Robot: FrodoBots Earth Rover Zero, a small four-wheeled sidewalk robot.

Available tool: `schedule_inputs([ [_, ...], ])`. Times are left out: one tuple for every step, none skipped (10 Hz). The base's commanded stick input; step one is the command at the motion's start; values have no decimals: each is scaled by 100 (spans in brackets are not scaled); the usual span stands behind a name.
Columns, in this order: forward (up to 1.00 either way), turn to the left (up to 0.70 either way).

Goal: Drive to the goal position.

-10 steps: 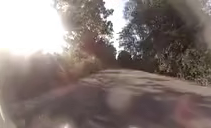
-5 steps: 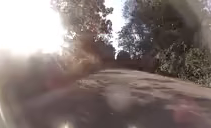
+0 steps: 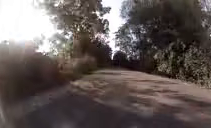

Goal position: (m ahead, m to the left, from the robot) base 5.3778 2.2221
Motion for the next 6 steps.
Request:
schedule_inputs([
  [70,-35],
  [70,-19],
  [70,0],
  [70,0],
  [70,0],
  [70,0],
])
